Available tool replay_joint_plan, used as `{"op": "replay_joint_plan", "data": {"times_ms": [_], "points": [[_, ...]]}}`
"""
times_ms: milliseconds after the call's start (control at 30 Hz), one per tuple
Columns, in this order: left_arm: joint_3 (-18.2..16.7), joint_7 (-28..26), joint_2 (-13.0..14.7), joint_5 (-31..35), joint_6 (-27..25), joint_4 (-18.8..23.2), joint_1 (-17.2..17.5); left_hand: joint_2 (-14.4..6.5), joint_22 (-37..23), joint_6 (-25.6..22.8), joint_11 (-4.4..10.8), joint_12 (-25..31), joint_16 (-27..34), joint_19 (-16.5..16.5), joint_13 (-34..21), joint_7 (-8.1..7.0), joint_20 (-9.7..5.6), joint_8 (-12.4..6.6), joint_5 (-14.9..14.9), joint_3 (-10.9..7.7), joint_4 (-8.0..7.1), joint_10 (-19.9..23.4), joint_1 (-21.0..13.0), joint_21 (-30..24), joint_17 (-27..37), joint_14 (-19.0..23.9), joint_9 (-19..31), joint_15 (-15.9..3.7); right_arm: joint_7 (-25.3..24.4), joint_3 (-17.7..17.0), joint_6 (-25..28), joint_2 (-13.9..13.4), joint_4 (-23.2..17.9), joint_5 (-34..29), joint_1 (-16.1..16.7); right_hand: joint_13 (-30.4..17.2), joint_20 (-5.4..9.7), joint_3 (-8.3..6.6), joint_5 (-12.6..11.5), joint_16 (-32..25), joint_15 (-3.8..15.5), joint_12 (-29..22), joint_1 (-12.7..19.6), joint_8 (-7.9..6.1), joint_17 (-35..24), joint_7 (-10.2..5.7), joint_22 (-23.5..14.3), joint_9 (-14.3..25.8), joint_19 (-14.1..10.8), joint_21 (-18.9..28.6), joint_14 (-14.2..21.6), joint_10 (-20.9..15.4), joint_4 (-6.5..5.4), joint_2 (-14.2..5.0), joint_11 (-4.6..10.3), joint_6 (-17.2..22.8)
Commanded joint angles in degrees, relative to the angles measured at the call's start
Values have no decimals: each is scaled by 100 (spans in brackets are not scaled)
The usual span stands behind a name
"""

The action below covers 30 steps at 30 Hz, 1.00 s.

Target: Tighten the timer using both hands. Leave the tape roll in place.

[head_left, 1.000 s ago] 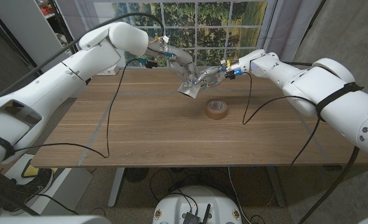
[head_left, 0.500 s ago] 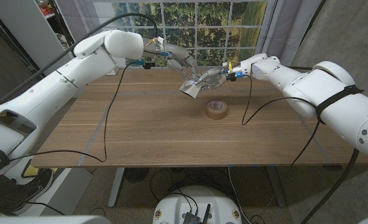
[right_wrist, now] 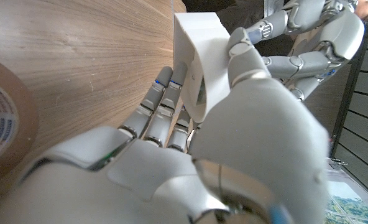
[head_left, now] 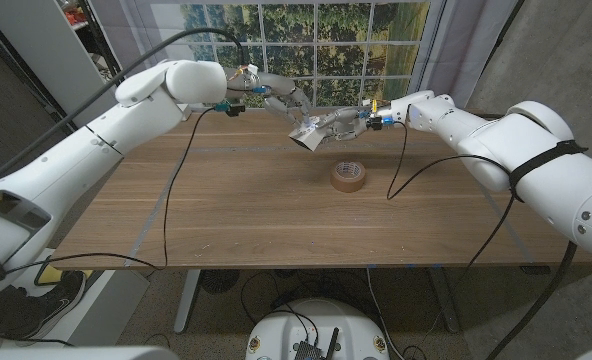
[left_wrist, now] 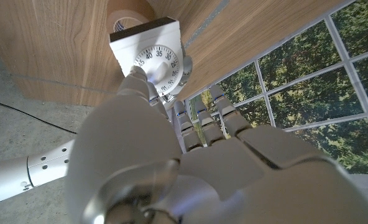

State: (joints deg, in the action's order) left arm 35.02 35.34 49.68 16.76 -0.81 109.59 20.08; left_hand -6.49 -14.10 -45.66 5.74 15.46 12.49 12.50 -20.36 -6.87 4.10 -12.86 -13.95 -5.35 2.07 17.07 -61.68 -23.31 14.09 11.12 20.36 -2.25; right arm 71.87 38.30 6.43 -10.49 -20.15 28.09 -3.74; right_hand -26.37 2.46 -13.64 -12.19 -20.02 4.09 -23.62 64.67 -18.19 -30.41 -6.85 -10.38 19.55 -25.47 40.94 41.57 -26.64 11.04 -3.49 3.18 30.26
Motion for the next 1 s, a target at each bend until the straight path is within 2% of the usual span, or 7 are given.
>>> {"op": "replay_joint_plan", "data": {"times_ms": [33,200,367,700,1000], "points": [[248,95,-145,167,62,-250,-249,-64,1,-49,-2,-10,-2,-33,-37,-83,19,-44,-29,-45,63,-36,-89,-25,4,-19,25,-171,119,-282,422,88,22,235,73,-940,745,-270,-26,-1,938,-37,113,-41,-18,-342,-16,139,-42,59,37,-637,-291,-532,346,530],[252,78,-234,78,339,-436,-365,-89,6,3,-21,-10,1,-48,-47,-160,24,-18,-45,-62,90,-53,-138,-29,4,-20,27,-167,250,-264,485,116,19,190,50,-950,745,-274,-29,-1,940,-27,112,-31,-15,-340,-15,141,-44,67,59,-637,-287,-531,368,529],[74,-37,-269,-336,601,-597,-330,-112,11,-53,6,26,32,-32,-59,-136,2,-42,-52,-58,86,19,-140,-48,8,47,37,-227,356,-255,511,111,16,167,35,-960,742,-276,-30,6,936,-19,100,-22,-12,-334,-14,146,-45,77,69,-651,-287,-525,343,534],[-36,-292,-130,-200,421,-316,-158,-18,20,-136,83,87,72,10,-84,-20,-28,-88,-23,46,59,144,-41,-92,1,157,83,-294,447,-304,638,113,17,200,55,-955,734,-274,-30,22,929,11,66,-6,-6,-333,-12,154,-38,89,72,-663,-298,-519,332,538],[-16,-172,-52,-165,388,-282,-179,-13,26,-37,73,61,45,-8,-100,-89,-16,-57,-25,53,92,63,-79,-103,-8,108,115,-268,457,-396,813,143,22,271,79,-966,734,-280,-32,31,934,34,38,2,-3,-320,-11,167,-32,100,85,-667,-309,-533,331,546]]}}
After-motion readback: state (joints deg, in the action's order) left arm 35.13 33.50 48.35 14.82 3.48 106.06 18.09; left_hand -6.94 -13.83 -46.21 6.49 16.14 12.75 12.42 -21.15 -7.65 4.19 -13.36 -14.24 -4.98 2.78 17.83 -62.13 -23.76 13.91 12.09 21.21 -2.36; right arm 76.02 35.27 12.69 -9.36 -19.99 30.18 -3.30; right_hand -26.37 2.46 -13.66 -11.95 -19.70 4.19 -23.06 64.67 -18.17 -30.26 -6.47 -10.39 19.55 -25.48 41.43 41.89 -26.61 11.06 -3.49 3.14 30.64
